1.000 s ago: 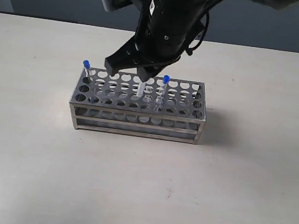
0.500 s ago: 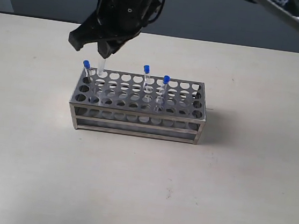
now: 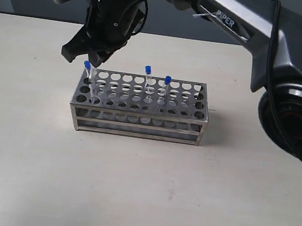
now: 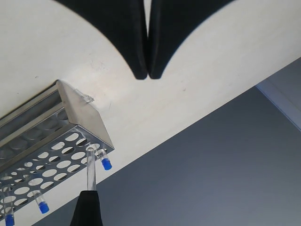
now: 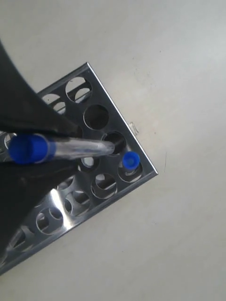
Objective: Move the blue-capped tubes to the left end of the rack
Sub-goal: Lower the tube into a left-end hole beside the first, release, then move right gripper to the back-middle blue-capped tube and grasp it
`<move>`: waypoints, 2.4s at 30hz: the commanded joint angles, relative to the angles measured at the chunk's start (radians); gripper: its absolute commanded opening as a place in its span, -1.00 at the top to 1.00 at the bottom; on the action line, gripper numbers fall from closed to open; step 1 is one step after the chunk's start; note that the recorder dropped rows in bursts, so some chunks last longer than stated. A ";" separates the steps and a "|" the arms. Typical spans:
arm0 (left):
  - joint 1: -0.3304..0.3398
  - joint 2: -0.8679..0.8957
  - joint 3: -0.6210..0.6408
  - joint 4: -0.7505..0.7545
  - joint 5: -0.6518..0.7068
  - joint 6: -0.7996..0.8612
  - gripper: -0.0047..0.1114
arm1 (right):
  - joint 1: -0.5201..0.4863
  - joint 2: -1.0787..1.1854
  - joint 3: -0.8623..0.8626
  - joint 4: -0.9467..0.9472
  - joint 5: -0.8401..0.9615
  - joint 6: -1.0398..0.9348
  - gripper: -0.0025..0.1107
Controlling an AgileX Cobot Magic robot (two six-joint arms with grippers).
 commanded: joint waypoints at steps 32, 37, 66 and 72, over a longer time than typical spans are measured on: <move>-0.004 0.003 -0.005 -0.005 -0.005 -0.005 0.90 | -0.003 0.114 -0.009 0.170 -0.209 -0.011 0.97; -0.004 0.003 -0.005 -0.005 -0.005 -0.005 0.90 | -0.003 0.121 -0.009 0.170 -0.168 -0.011 0.97; -0.004 0.003 -0.005 -0.003 -0.008 -0.005 0.90 | -0.005 -0.051 -0.009 -0.129 0.003 0.125 0.28; -0.004 0.003 -0.005 -0.003 -0.006 -0.005 0.90 | -0.009 -0.052 -0.005 -0.362 0.003 0.194 0.28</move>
